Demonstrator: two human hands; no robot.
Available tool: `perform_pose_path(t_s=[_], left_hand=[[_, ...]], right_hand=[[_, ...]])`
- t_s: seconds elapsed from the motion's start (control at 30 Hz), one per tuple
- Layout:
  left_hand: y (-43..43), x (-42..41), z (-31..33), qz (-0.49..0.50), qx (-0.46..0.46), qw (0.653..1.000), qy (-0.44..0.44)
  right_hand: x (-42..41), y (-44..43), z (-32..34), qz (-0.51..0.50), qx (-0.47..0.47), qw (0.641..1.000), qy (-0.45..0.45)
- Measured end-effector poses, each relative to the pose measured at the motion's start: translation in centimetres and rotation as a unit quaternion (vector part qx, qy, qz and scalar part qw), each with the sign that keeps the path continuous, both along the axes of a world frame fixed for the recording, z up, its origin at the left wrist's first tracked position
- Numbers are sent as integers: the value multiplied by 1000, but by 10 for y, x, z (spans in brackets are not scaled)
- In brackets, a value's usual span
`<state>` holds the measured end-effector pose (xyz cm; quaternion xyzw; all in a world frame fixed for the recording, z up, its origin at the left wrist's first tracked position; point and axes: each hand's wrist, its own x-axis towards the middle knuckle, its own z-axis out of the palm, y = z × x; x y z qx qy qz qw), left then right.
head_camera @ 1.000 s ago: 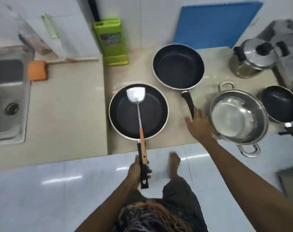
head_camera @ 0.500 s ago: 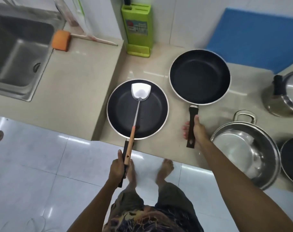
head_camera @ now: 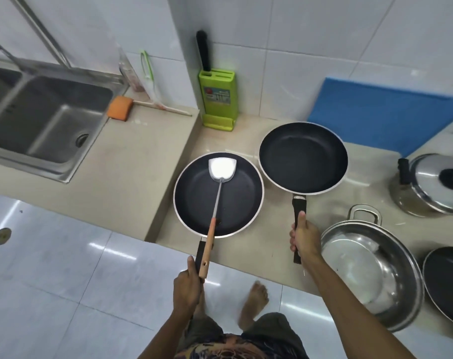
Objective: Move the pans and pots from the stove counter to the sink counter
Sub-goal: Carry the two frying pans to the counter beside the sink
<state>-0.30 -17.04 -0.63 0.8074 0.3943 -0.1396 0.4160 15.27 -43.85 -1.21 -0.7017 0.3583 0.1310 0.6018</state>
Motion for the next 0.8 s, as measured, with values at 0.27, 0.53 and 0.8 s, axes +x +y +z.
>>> perform_pose_path(t_s=[0.27,0.53,0.8], left_hand=[[-6,14,20,12,13,999,-27],[20,23,55,93,-53,990,-93],[105,-7,91,163,-152,961,-163]], right_hand=[[0,-3,47,29,-9,999,-43],[-4,19,96,96,-57,991,-68],[-44,101,129,176,-62,973,-136]])
